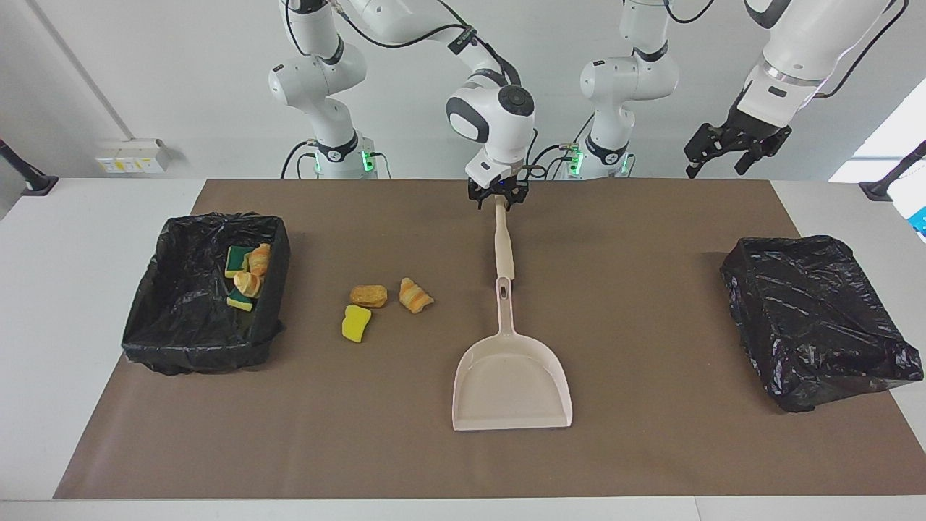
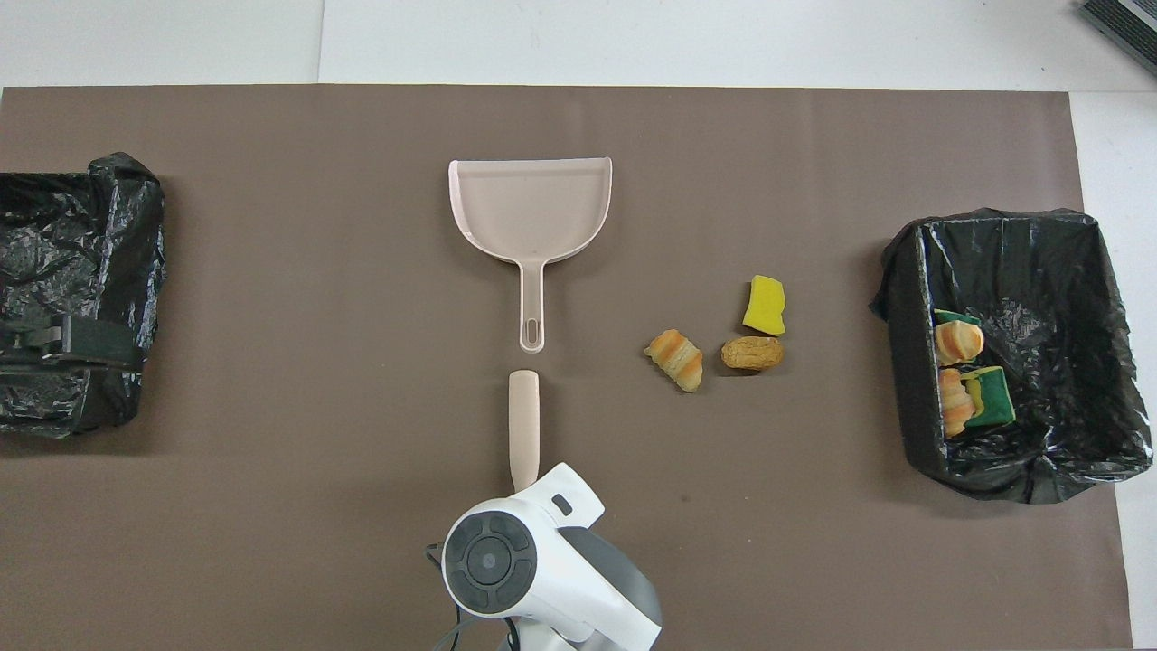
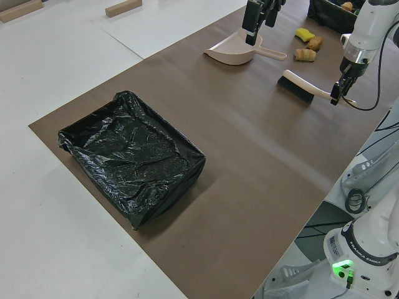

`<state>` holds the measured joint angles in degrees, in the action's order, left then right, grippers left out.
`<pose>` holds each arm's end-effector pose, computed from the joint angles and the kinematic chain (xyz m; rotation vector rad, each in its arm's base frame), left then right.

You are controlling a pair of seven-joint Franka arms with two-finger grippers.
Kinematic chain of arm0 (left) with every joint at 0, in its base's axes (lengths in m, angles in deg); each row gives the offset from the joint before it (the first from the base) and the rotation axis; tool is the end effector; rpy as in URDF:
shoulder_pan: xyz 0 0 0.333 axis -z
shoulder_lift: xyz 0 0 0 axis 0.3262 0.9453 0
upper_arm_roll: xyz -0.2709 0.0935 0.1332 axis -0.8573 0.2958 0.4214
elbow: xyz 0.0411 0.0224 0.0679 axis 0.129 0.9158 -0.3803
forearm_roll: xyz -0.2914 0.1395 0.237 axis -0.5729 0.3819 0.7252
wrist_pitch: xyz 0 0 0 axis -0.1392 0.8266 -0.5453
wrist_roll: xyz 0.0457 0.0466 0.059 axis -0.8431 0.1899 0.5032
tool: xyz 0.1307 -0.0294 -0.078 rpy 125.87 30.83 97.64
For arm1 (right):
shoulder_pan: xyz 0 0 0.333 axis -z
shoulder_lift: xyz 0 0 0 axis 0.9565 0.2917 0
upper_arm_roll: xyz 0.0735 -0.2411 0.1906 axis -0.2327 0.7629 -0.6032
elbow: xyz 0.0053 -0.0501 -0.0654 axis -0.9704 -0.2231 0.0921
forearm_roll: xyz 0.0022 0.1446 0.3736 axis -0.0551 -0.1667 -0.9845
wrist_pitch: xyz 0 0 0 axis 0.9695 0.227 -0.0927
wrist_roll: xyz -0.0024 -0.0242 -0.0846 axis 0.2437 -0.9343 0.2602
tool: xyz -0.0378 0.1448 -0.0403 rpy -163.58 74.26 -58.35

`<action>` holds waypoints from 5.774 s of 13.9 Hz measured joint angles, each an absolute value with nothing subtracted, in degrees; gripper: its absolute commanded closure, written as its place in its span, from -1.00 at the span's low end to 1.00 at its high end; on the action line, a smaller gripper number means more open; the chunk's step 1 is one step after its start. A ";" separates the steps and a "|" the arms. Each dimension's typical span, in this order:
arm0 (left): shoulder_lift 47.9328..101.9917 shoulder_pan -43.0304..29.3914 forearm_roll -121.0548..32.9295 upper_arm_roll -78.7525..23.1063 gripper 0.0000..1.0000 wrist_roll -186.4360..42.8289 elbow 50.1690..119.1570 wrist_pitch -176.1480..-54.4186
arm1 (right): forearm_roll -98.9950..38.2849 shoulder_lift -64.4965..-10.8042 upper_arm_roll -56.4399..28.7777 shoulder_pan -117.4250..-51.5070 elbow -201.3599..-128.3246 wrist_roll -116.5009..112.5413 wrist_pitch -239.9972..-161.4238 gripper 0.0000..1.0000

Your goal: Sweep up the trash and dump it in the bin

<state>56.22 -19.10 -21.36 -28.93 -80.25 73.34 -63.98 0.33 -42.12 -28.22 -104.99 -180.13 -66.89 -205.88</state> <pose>0.5041 -0.0453 0.5890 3.1108 0.0789 -0.0603 0.3352 0.4532 0.2846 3.0818 -0.0902 -0.1841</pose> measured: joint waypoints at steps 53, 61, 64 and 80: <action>57.88 -19.26 -21.36 -28.02 -1.00 -80.29 70.87 -65.21 | -1.76 -57.58 -27.26 -60.92 -186.05 -7.08 -195.05 1.00; 57.88 -19.26 -21.36 -28.02 -1.00 -80.29 70.87 -65.21 | -1.76 -57.58 -27.36 -60.96 -186.04 -7.08 -195.05 1.00; 57.88 -19.26 -21.36 -28.02 -1.00 -80.29 70.87 -65.18 | -1.76 -57.58 -27.37 -61.05 -186.03 -7.08 -195.05 1.00; 67.35 -0.43 -24.92 -29.97 -1.00 -68.62 77.90 -86.04 | -1.76 -57.58 -27.38 -61.37 -186.00 -7.08 -195.10 1.00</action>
